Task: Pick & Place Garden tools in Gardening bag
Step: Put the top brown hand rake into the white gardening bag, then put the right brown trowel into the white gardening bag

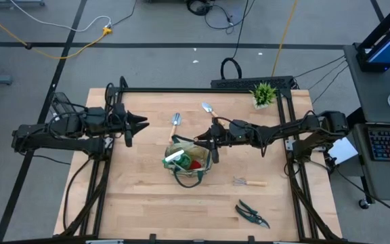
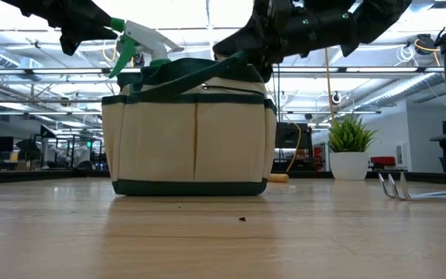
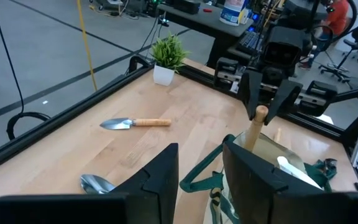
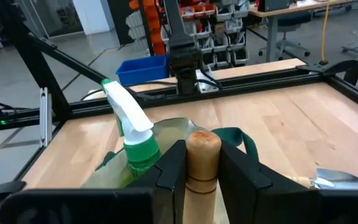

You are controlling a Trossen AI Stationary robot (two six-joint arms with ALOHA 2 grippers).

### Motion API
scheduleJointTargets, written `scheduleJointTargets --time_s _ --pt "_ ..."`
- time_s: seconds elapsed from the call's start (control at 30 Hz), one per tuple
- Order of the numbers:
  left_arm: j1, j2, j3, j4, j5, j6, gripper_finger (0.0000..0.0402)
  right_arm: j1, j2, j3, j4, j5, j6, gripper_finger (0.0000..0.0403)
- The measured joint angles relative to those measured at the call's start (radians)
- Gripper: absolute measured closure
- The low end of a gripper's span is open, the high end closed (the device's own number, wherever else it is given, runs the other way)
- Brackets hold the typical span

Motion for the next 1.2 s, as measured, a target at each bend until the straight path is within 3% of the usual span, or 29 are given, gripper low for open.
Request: scheduleJointTargets --time_s 0.7,1.2 --pt "0.000 0.000 0.000 0.002 -0.001 0.000 0.0273 0.030 0.000 0.000 -0.046 -0.052 -0.090 0.0324" --pt "0.000 0.000 0.001 0.020 -0.001 0.002 0.0273 0.030 0.000 0.000 -0.085 -0.032 -0.095 0.0227"
